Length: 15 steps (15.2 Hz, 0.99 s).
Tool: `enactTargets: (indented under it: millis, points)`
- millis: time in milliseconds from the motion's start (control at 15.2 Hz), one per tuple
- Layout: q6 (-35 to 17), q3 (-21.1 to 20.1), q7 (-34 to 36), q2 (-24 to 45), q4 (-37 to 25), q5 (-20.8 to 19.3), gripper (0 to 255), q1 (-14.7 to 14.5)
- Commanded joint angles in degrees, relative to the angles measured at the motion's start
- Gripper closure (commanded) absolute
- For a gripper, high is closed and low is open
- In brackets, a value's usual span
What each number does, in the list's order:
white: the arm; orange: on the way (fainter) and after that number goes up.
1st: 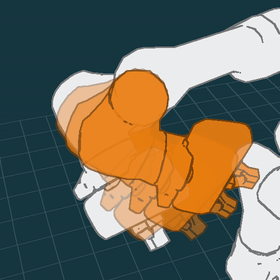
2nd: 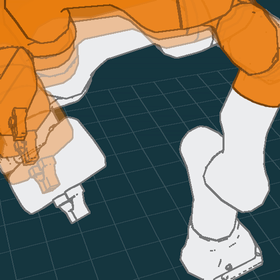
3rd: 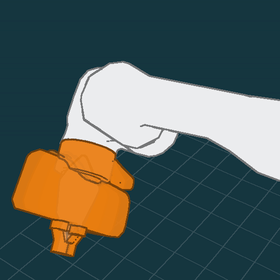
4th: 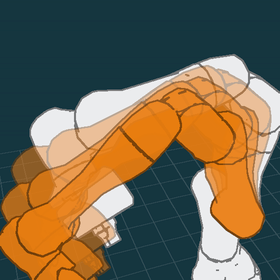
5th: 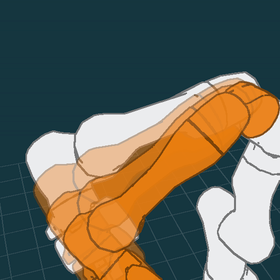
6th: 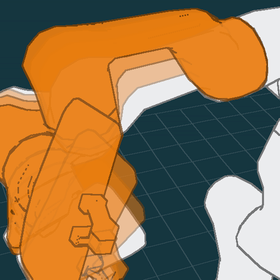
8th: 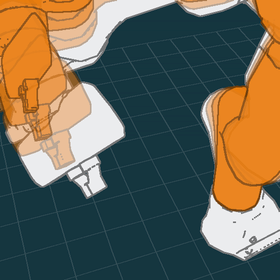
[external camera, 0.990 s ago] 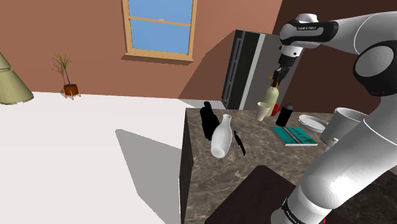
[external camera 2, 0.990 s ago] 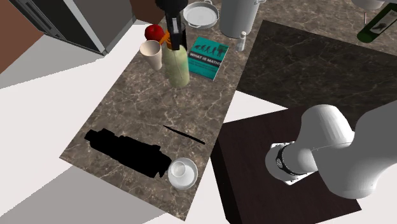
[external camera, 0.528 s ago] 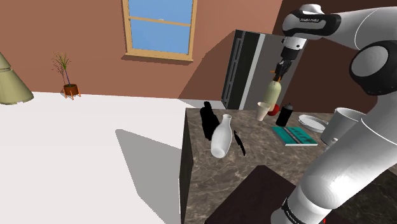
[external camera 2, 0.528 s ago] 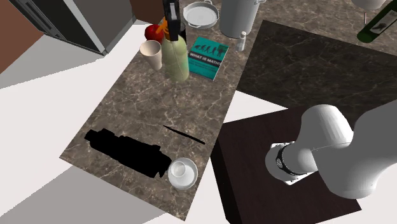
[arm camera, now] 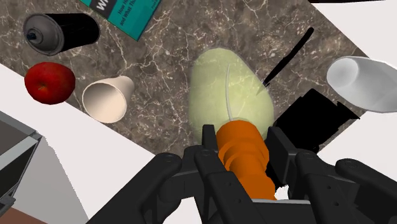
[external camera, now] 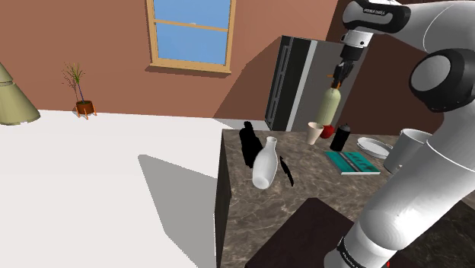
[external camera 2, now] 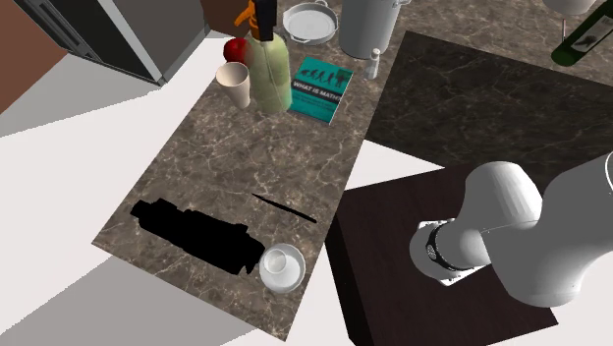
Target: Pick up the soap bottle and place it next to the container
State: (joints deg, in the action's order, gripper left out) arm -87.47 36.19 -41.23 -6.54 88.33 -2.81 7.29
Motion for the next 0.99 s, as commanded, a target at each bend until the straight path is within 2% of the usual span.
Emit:
enactTargets:
  millis: [0, 462, 924]
  points:
    - [1.7, 0.3, -0.4, 1.1, -2.6, 0.7, 255, 0.0]
    - [8.0, 1.6, -2.1, 5.1, -12.1, 3.2, 255, 0.8]
    - [7.8, 5.2, -9.6, 0.2, -8.1, 0.3, 255, 4.1]
